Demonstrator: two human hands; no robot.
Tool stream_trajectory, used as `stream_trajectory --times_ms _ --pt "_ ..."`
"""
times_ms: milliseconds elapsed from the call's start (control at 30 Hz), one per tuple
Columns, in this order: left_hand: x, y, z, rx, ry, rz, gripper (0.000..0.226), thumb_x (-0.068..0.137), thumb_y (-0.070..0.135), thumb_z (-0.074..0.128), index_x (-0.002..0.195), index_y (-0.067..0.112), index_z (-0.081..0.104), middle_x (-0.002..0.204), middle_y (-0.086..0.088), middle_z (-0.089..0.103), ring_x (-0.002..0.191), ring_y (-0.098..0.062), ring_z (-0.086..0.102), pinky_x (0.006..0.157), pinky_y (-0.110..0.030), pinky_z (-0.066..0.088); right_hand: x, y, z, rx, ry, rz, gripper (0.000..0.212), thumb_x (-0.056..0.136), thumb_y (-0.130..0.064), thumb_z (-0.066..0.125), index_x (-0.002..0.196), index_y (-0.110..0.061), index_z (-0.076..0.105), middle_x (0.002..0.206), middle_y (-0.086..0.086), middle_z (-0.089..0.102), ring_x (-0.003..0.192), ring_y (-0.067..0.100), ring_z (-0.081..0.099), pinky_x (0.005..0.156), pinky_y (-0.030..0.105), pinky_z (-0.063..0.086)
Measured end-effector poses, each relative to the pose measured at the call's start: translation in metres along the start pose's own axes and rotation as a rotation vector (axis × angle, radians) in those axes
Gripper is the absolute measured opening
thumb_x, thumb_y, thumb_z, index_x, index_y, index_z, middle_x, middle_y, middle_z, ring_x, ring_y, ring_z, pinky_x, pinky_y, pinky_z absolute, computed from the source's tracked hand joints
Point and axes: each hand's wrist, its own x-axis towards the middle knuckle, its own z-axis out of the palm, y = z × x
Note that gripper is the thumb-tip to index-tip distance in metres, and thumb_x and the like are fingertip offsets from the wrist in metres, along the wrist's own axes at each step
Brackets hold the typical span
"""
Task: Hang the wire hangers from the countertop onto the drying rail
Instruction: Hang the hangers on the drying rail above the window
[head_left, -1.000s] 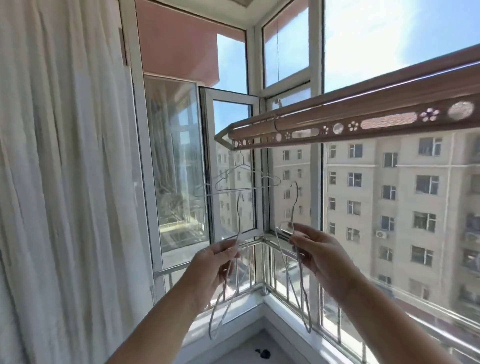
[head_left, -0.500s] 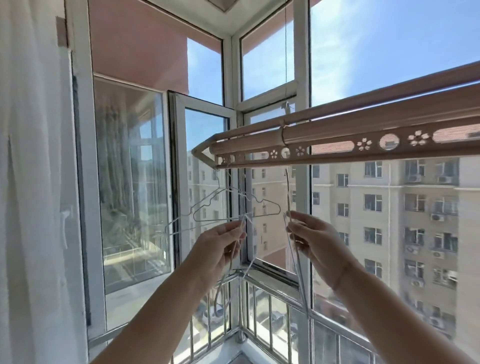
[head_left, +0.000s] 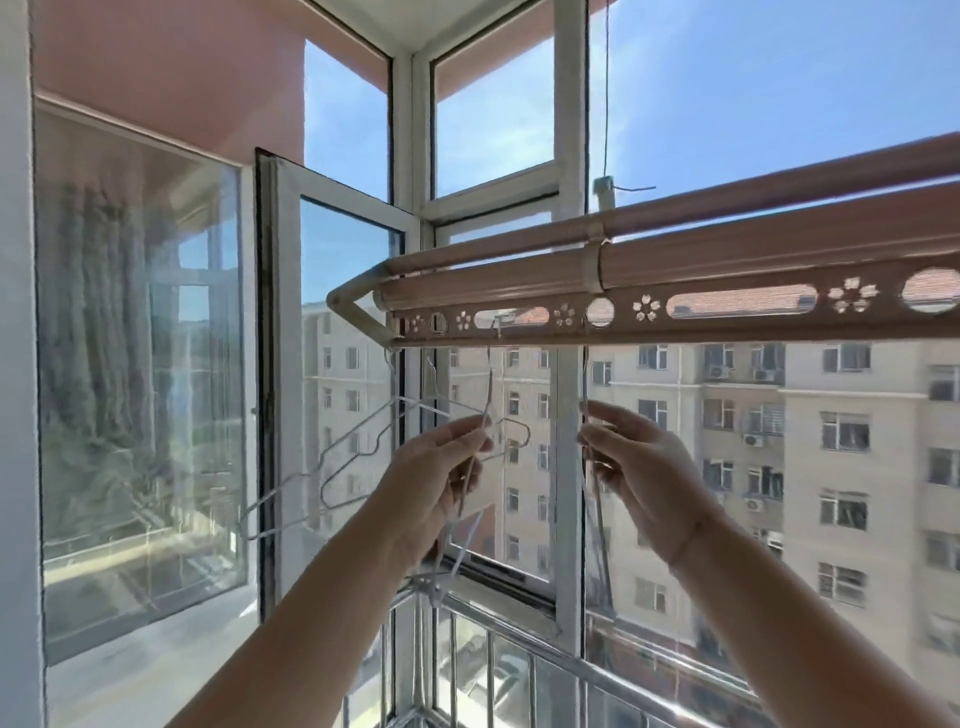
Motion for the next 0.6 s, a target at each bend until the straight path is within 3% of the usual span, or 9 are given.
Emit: stream_trajectory --times_ms 233,600 --pt "0.039 0.001 -0.004 -0.042 -0.134 -0.022 0.021 0.09 0.002 0.053 0.107 0.003 0.066 0.07 -0.001 0.067 0.061 -0.01 0.052 0.055 -0.019 0.045 0.004 -0.002 0.006 -0.016 0.139 -0.08 0.031 0.085 -0.001 0.058 0.112 -0.015 0.063 0.081 0.005 0.064 0.072 0.011 0.054 0.07 0.023 0.045" --pt "0.066 -0.016 0.002 -0.104 -0.255 -0.108 0.023 0.09 0.002 0.055 0.111 0.001 0.065 0.085 -0.008 0.065 0.066 -0.011 0.054 0.062 -0.022 0.047 -0.009 -0.007 0.005 -0.03 0.284 -0.107 0.027 0.085 0.0 0.057 0.108 -0.013 0.063 0.082 0.006 0.063 0.072 0.013 0.055 0.069 0.022 0.047"
